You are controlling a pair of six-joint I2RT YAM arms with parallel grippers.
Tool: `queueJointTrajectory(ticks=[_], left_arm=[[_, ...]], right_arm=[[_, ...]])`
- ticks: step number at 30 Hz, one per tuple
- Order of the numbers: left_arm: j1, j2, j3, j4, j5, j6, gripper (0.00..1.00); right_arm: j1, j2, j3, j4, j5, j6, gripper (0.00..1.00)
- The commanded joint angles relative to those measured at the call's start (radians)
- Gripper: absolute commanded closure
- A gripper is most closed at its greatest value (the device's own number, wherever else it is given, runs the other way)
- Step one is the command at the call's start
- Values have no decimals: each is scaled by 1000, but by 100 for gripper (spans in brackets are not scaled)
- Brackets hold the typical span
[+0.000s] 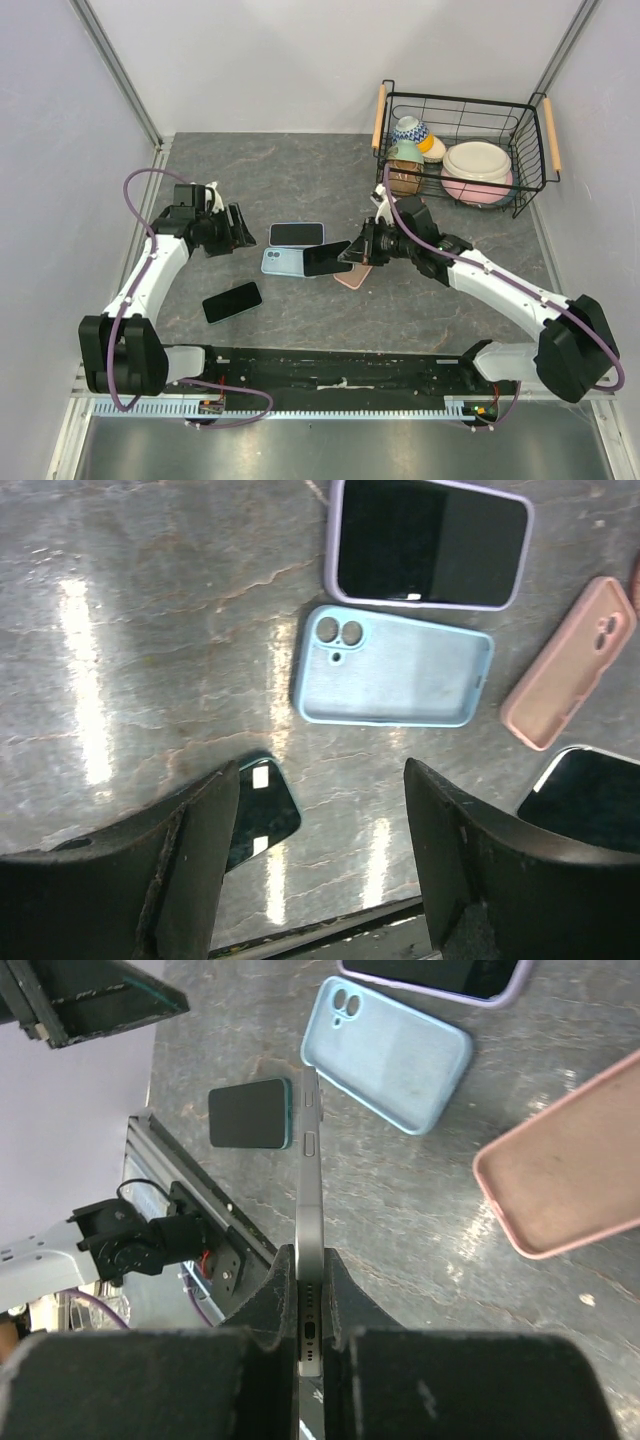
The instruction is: Put the phone into the phone case
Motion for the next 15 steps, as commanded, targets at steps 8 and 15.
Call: queueJointTrajectory(ticks=[8,15], left_arm=[[-204,11,62,-37,-229,150,28],[-264,77,124,-37,-161,139,29]], right_arm=[[-63,-43,-6,-14,4,-21,100],[-64,30,39,-11,-28,-40,100]])
